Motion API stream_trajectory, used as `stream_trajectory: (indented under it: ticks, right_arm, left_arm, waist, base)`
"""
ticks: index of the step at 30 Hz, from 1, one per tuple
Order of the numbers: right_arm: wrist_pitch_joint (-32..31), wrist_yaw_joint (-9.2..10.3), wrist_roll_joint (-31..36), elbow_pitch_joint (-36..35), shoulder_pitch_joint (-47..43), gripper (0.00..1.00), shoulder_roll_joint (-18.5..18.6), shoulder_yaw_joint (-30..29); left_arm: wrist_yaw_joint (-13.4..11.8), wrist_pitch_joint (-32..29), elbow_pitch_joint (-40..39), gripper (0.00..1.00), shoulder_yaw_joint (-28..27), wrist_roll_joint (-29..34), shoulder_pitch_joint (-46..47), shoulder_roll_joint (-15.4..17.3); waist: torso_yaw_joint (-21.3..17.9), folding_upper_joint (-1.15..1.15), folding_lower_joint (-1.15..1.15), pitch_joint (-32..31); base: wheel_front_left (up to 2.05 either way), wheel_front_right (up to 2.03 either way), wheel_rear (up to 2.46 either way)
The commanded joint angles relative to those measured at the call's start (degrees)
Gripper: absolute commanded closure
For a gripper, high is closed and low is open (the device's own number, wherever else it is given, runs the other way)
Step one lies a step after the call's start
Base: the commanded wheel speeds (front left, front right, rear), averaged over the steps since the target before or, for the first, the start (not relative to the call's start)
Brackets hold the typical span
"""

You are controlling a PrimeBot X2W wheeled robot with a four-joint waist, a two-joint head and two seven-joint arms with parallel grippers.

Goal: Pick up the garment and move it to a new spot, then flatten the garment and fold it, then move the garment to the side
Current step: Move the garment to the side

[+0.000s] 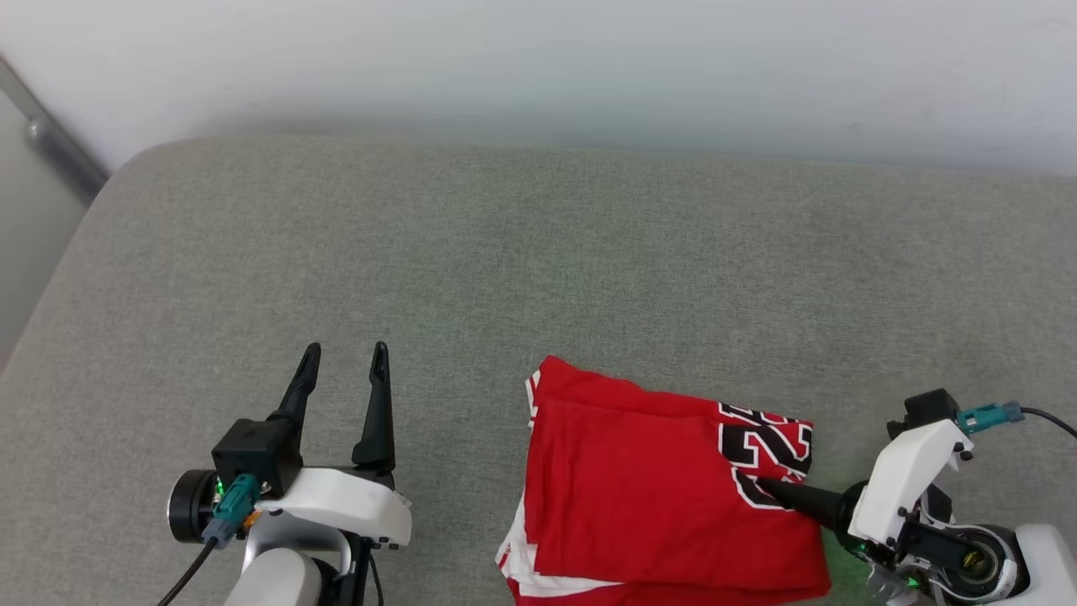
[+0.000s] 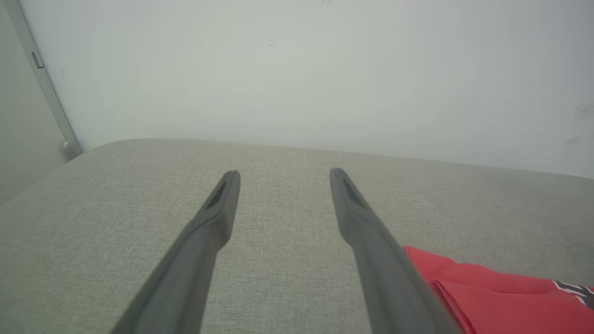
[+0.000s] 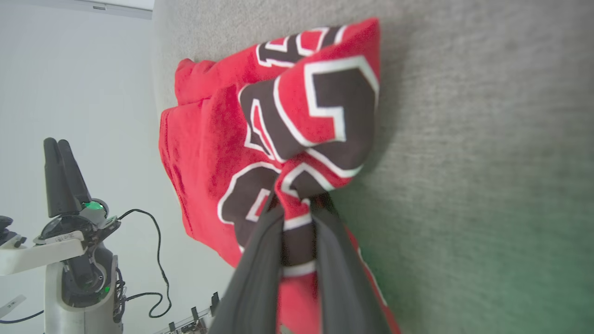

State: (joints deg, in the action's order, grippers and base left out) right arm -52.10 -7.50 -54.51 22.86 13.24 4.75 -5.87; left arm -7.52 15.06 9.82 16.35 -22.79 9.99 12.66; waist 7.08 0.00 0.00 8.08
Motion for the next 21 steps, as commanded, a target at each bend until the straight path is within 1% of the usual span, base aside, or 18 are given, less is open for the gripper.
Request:
stream_trajectory:
  ticks: [1, 4, 7, 11, 14, 18, 21]
  right_arm:
    - [1.37, 0.02, 2.02, -1.01, 0.56, 1.00, 2.03, 1.56]
    - [3.07, 0.02, 5.43, -2.12, 0.08, 1.00, 4.47, 4.24]
    - [4.84, 0.01, 10.61, -3.06, 0.06, 1.00, 7.80, 6.92]
    - [6.42, 0.02, 17.22, -3.66, 0.49, 1.00, 11.34, 8.65]
    - [7.13, 0.02, 21.17, -4.12, 1.26, 1.00, 13.13, 8.84]
    - [7.63, 0.02, 24.07, -3.86, 3.17, 1.00, 13.31, 8.71]
    - [9.07, 0.02, 25.79, -2.80, 5.84, 1.00, 14.22, 8.04]
  left_arm:
    - [0.18, 0.14, 0.19, 0.00, -0.18, 0.47, -0.68, -0.04]
    - [0.34, 0.13, 0.31, 0.00, -0.30, 0.38, -1.46, 0.06]
    - [0.30, 0.13, 0.16, 0.00, -0.58, 0.51, -2.07, 0.06]
    - [0.43, 0.13, -0.14, 0.00, -0.37, 0.97, -2.86, 0.30]
    - [0.60, 0.13, -0.73, 0.00, -0.21, 1.05, -3.11, 0.27]
    - [0.72, 0.13, -1.93, 0.00, 0.31, 1.55, -2.23, 0.27]
    - [1.02, -0.30, -3.14, 0.00, 1.09, 2.09, -0.72, 0.33]
  waist:
    - [-1.31, 0.00, 0.00, -1.56]
    - [-2.93, 0.00, 0.00, -3.07]
    - [-5.18, 0.00, 0.00, -4.18]
    - [-8.78, 0.00, 0.00, -4.95]
    - [-11.87, 0.00, 0.00, -4.77]
    - [-16.65, 0.00, 0.00, -2.65]
    - [-19.79, 0.00, 0.00, 0.00]
  base:
    - [0.00, 0.00, 0.00]
    - [0.00, 0.00, 0.00]
    - [0.00, 0.00, 0.00]
    - [0.00, 0.00, 0.00]
    - [0.00, 0.00, 0.00]
    - [0.00, 0.00, 0.00]
    - [0.00, 0.00, 0.00]
